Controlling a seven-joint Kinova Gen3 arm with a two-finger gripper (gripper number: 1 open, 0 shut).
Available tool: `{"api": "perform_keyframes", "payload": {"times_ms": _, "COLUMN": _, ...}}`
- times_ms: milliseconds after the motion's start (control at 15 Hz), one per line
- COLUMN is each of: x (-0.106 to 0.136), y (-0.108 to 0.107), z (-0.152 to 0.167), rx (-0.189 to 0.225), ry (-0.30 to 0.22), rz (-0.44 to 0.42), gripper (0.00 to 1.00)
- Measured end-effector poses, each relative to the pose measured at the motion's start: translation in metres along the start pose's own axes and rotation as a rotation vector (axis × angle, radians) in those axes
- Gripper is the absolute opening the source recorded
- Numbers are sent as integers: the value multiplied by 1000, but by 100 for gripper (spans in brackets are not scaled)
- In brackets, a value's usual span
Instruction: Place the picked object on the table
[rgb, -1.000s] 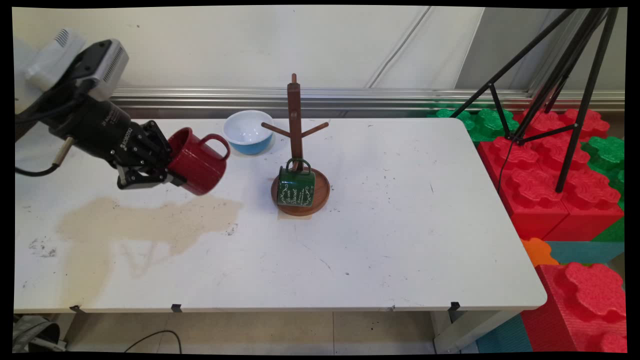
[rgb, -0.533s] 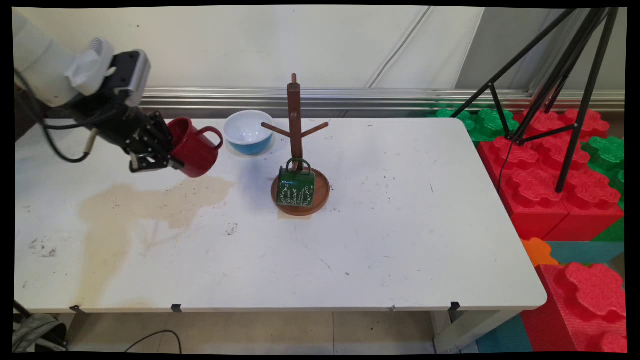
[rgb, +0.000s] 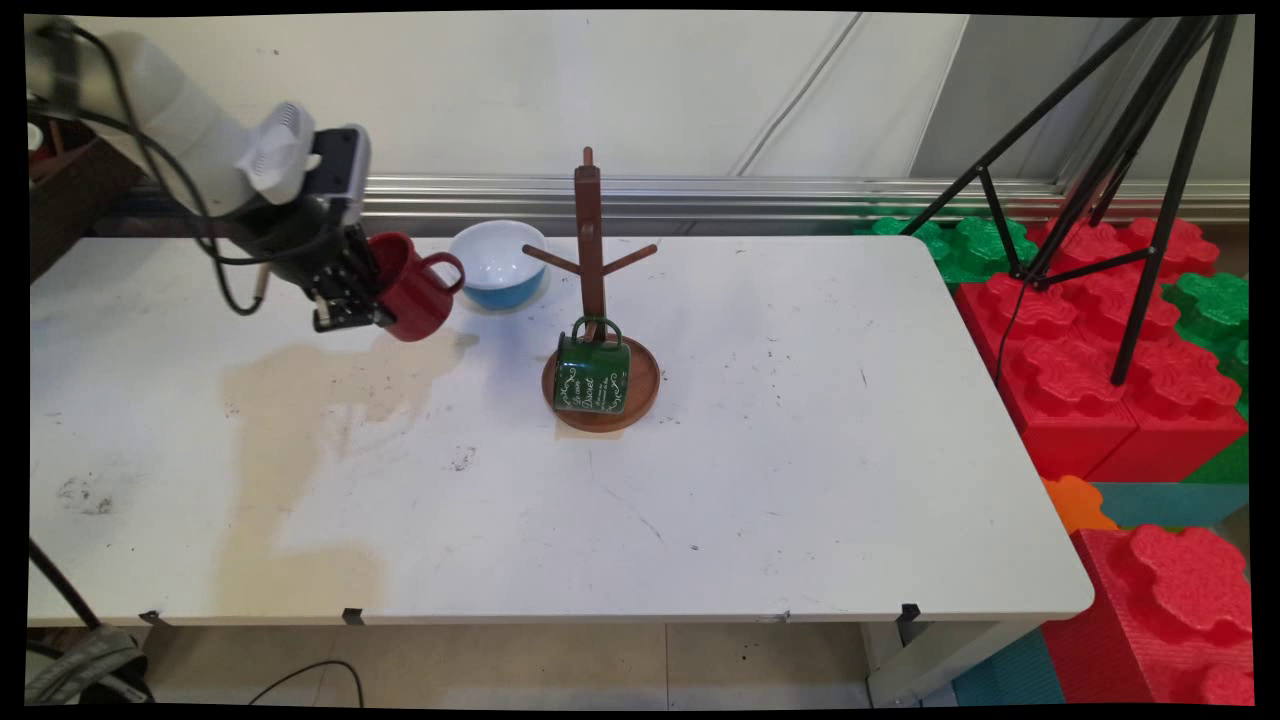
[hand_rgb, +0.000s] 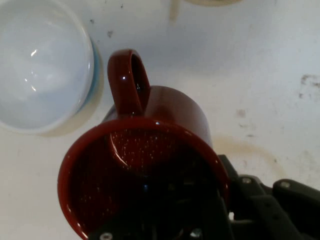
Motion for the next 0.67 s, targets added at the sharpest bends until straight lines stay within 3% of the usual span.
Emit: {"api": "perform_keyframes", "payload": {"times_ms": 667, "x": 20, "y": -15, "z": 57, "rx": -34, "ry": -64, "rz": -70, "gripper": 0}}
